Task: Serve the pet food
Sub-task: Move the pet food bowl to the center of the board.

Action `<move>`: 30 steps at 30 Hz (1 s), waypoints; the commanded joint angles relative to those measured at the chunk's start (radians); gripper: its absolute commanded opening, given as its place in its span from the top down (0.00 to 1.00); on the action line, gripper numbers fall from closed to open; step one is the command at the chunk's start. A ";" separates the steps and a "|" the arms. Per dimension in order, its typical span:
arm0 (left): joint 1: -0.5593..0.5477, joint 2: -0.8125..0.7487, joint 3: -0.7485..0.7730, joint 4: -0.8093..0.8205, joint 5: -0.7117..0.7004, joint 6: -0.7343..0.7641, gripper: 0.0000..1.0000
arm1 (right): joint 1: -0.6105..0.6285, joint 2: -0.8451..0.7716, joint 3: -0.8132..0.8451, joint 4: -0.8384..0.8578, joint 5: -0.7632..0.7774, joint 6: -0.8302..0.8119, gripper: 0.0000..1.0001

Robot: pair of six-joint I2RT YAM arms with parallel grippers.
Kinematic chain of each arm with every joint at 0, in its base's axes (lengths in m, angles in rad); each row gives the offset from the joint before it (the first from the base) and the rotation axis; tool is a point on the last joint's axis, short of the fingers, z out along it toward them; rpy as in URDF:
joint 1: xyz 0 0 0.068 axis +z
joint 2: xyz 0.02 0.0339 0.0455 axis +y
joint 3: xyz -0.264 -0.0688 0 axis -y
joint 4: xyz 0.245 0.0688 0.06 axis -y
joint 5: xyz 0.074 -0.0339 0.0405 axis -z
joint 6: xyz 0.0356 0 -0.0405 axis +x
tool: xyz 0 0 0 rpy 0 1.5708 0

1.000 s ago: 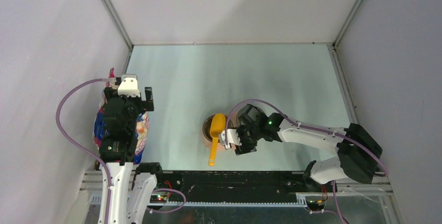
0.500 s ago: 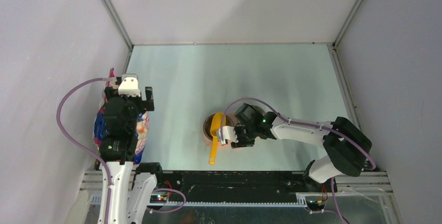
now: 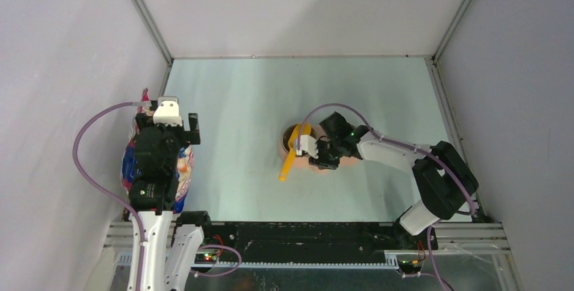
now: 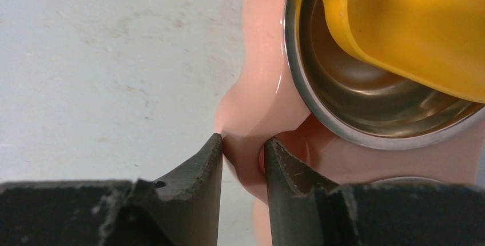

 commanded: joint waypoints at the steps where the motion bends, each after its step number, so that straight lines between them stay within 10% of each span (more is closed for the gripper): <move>1: 0.008 -0.009 -0.005 0.023 0.020 -0.001 0.02 | -0.087 0.029 0.050 -0.016 0.043 -0.106 0.71; 30: 0.008 0.008 -0.007 0.025 0.023 -0.003 0.02 | -0.550 0.328 0.234 0.008 0.282 -0.517 0.66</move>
